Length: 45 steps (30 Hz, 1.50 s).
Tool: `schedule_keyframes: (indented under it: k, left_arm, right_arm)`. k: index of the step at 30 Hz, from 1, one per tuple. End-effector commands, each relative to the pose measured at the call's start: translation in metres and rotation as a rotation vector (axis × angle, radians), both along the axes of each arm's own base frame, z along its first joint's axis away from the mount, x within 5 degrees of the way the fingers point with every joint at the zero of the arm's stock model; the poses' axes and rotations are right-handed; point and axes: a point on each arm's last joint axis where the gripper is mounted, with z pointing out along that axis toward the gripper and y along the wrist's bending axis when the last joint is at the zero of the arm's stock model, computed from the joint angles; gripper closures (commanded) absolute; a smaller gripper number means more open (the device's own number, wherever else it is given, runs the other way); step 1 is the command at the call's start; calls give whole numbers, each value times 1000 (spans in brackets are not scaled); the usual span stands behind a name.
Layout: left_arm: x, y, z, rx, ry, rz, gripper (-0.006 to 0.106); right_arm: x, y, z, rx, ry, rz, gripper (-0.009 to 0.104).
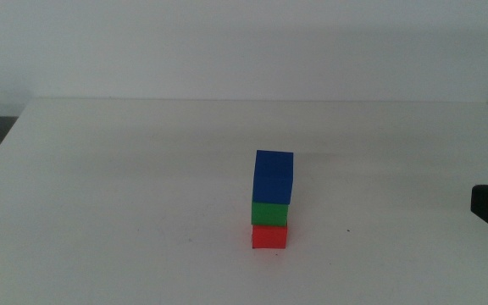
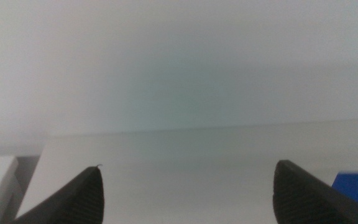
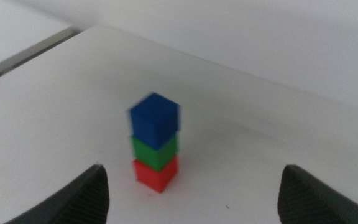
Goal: Stack red cubes first, then green, then blue cubes in a specific spot.
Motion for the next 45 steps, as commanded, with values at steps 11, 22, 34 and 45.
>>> schedule_keyframes:
  k: [11,22,34,45]
  left_arm:
    - [-15,4,-115,-13,-86,26,9]
    - [-21,6,-177,-22,-141,37,9]
    - [-23,6,-177,-29,-165,37,9]
    - [-23,8,-177,-25,-168,66,9]
  right_arm:
    - [-12,-54,-103,213,-55,-556,8]
    - [-33,-60,-172,185,-107,-607,8]
    - [-32,-61,-168,145,-189,-597,8]
    - [-32,-61,-167,148,-191,-597,8]
